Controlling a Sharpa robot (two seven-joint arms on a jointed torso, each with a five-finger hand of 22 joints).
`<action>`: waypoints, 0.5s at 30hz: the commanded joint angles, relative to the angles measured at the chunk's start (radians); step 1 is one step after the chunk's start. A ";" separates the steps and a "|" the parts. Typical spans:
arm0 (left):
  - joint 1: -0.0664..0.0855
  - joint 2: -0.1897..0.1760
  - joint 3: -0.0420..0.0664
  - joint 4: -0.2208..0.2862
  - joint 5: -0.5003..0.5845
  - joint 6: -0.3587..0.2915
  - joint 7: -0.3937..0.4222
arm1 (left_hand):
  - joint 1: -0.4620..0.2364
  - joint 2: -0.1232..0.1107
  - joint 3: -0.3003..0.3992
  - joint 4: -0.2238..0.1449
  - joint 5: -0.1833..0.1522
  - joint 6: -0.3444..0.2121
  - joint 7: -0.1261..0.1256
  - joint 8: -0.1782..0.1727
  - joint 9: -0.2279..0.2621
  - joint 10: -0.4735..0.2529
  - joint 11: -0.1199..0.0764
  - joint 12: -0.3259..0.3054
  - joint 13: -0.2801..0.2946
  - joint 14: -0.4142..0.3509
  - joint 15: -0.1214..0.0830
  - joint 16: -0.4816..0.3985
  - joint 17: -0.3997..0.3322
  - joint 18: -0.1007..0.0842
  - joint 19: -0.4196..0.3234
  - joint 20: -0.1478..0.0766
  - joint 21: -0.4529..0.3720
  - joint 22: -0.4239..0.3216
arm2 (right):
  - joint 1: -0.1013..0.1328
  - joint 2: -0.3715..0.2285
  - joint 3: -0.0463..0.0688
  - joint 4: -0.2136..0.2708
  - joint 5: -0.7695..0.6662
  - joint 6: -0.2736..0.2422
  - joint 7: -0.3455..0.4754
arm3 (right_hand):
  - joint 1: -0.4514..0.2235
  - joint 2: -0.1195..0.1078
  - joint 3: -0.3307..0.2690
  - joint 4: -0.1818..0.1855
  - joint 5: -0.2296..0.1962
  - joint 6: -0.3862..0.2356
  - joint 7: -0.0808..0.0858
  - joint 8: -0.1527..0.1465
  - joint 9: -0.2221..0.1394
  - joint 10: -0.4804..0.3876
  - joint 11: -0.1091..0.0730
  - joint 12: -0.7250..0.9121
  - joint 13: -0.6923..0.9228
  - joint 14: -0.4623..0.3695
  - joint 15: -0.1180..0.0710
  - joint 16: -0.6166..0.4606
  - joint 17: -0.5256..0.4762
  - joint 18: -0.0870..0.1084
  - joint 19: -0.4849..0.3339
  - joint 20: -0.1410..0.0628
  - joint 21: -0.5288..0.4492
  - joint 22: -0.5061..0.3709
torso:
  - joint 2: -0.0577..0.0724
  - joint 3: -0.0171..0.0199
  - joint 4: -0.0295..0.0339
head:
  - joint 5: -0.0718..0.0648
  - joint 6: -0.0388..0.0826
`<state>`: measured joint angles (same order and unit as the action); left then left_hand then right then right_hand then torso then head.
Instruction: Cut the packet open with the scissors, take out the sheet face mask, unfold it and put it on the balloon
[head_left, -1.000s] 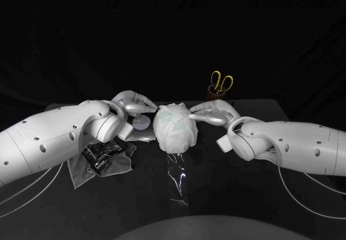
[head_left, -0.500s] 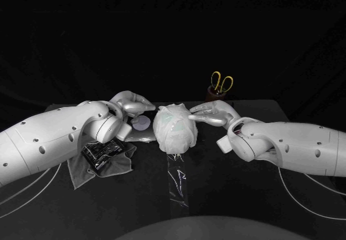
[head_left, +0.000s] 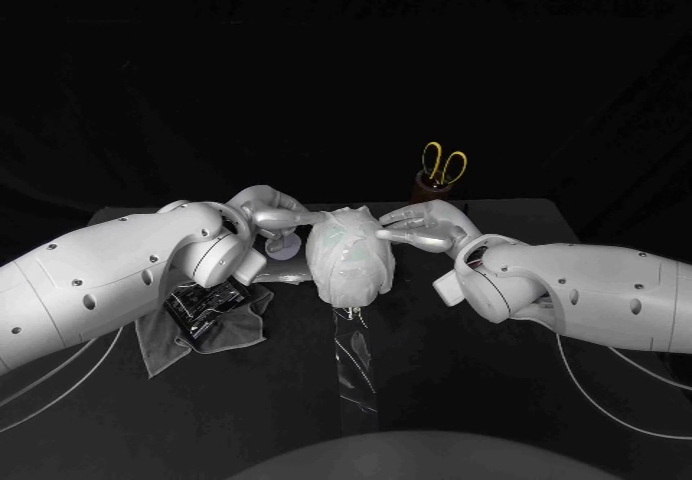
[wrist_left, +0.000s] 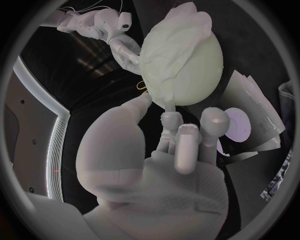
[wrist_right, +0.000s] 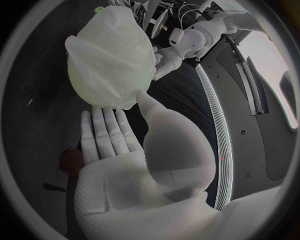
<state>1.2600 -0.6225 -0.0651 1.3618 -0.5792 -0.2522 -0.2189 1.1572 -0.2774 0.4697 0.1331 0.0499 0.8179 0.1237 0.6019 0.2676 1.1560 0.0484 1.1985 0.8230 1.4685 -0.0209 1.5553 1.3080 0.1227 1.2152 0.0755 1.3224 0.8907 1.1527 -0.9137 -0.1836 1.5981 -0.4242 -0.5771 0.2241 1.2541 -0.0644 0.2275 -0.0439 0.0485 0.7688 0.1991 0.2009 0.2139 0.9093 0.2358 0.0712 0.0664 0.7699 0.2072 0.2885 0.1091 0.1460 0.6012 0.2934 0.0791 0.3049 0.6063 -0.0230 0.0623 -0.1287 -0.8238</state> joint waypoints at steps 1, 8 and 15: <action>0.001 0.004 0.000 -0.001 -0.014 0.039 -0.006 | 0.019 0.005 -0.020 0.005 -0.002 -0.002 0.009 -0.013 -0.009 0.001 0.005 0.008 0.006 0.049 0.009 -0.005 0.088 0.004 0.001 0.006 -0.004 0.000 | -0.001 0.000 0.000 0.003 -0.012 0.016 0.006 | 0.010 -0.004 -0.008 -0.002 -0.001 0.007 0.090 -0.007 -0.001 0.007 -0.001 -0.005 -0.002 0.004 -0.001 -0.007 -0.002 0.002 -0.007 -0.003 -0.005 -0.002 | 0.000 -0.0002 -0.0003 | -0.001 -0.001; 0.000 0.007 -0.001 -0.006 -0.017 0.035 -0.010 | 0.049 0.018 -0.047 0.012 -0.002 0.006 0.011 -0.030 -0.023 0.004 0.007 0.015 0.016 0.049 0.011 -0.005 0.091 0.004 0.003 0.008 -0.003 0.003 | -0.001 0.000 0.000 0.005 -0.012 0.016 0.007 | 0.010 -0.004 -0.008 -0.002 -0.001 0.007 0.090 -0.007 -0.001 0.007 -0.001 -0.005 -0.002 0.004 -0.001 -0.007 -0.002 0.002 -0.007 -0.003 -0.005 -0.002 | 0.000 0.0000 -0.0002 | -0.002 -0.002; 0.000 0.008 -0.001 -0.006 -0.019 0.044 -0.014 | 0.075 0.025 -0.059 0.010 -0.002 0.012 0.012 -0.038 -0.030 0.006 0.008 0.020 0.022 0.050 0.012 -0.005 0.093 0.004 0.004 0.009 -0.002 0.005 | -0.001 -0.001 0.000 0.005 -0.012 0.016 0.007 | 0.010 -0.004 -0.008 -0.002 -0.001 0.007 0.090 -0.007 -0.001 0.007 -0.001 -0.005 -0.002 0.004 -0.001 -0.007 -0.002 0.002 -0.007 -0.003 -0.005 -0.002 | 0.000 -0.0003 0.0000 | -0.003 -0.002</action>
<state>1.2598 -0.6175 -0.0669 1.3538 -0.5923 -0.2318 -0.2299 1.2261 -0.2510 0.4162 0.1417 0.0499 0.8236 0.1361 0.5686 0.2384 1.1597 0.0522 1.2141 0.8445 1.4650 -0.0174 1.5527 1.3081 0.1228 1.2186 0.0790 1.3224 0.8954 1.1525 -0.9148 -0.1836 1.6006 -0.4248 -0.5771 0.2242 1.2541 -0.0644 0.2248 -0.0468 0.0485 0.7688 0.1991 0.1969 0.2139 0.9093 0.2358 0.0712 0.0655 0.7699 0.2072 0.2885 0.1091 0.1456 0.6013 0.2934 0.0792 0.3033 0.6063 -0.0232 0.0620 -0.1314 -0.8259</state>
